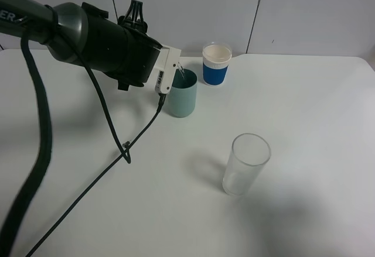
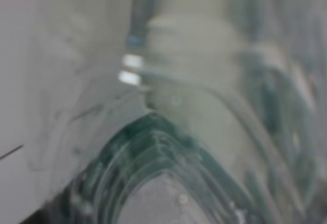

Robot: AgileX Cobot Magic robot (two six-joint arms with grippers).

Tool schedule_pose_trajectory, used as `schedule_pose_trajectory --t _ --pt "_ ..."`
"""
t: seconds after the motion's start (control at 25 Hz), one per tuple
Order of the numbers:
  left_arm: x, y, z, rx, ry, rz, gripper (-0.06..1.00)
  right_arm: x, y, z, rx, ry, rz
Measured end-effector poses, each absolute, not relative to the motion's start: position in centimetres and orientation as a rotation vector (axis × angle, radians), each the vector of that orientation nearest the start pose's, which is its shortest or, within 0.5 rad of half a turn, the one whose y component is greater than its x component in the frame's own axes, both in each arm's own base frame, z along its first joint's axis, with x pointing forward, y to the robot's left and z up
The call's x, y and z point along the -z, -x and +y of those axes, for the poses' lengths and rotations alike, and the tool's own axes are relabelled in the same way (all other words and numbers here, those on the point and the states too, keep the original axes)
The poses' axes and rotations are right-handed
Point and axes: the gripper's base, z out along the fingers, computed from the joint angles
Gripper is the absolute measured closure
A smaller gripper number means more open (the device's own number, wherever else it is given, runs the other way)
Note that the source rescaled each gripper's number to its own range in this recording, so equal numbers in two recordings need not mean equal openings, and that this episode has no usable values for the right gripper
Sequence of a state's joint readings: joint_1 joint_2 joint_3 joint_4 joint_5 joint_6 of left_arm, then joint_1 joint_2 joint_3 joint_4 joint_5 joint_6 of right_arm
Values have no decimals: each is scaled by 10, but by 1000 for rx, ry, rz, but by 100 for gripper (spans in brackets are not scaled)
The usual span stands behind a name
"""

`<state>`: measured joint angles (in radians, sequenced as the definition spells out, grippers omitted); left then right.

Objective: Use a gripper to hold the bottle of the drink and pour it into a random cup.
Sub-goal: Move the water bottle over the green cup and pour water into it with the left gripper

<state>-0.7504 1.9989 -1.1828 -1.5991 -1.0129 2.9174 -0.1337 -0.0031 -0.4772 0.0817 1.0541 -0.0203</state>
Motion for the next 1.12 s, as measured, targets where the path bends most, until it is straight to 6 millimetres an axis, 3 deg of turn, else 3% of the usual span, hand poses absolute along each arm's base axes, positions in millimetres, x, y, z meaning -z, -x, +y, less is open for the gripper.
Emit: schedule_pose_trajectory --t 1.12 --pt "-180 -337 -208 1899 2149 -2092 94 -272 2 7 -3 -114 2051"
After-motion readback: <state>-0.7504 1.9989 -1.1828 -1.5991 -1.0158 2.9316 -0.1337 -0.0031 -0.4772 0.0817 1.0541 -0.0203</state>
